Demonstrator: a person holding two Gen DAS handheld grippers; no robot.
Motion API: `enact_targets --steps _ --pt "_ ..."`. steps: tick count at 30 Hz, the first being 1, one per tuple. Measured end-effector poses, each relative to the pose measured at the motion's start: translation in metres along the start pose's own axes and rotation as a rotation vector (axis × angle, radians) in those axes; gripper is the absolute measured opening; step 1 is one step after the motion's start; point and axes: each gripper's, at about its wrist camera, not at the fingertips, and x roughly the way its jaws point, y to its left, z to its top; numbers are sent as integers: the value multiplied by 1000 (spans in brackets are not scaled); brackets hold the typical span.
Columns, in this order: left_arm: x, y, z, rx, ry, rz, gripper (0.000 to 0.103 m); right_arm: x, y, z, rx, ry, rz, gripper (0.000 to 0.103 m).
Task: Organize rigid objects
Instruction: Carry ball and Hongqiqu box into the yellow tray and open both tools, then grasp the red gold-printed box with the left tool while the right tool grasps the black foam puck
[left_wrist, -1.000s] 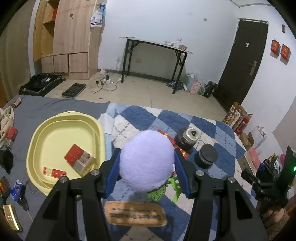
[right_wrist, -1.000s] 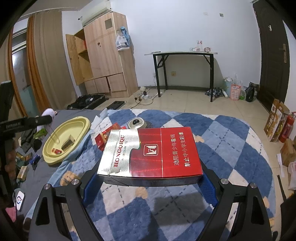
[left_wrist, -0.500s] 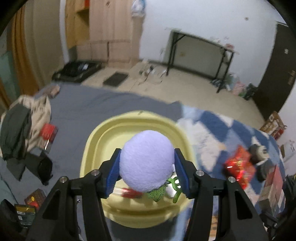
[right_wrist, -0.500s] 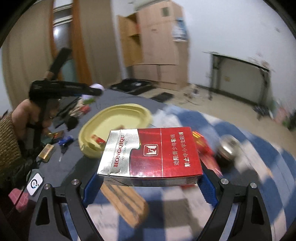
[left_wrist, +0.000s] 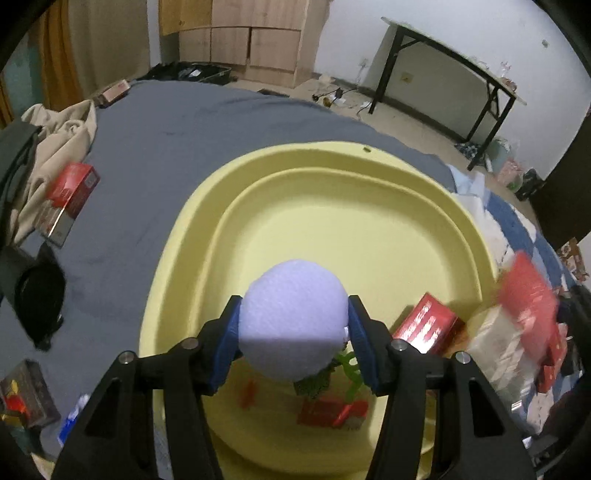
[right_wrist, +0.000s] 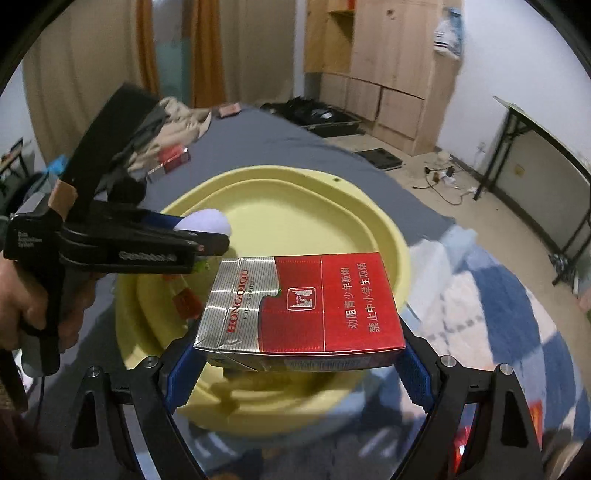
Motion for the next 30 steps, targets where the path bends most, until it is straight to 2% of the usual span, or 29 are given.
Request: enact_targets --steps 5,8,10,11,13,14,18,22,25,30 --pt "9 12 -7 -33 15 14 58 43 6 18 -88 121 14 90" --pt "14 13 -12 -38 25 1 61 53 11 19 -103 144 9 91" --pt "12 9 -12 -36 9 -6 72 54 14 21 -107 146 0 94" --pt "6 9 -12 -50 -9 -27 77 57 14 23 -108 149 -7 102" --pt "-7 10 -9 -78 -33 -42 98 53 16 23 -113 141 -28 102" --pt "-17 11 -6 -94 -52 -41 101 47 16 22 -114 134 -29 102" --pt "-62 4 6 -121 -117 -32 103 14 14 17 -58 87 -4 102" --pt "-109 -39 7 -41 -153 -76 103 -49 3 -1 40 -10 3 103" --pt "-145 -94 -4 60 -160 -148 103 -108 -13 -32 113 -73 -42 103" --pt "-181 -172 -45 173 -128 -285 103 -203 -50 -108 244 -122 -156 103"
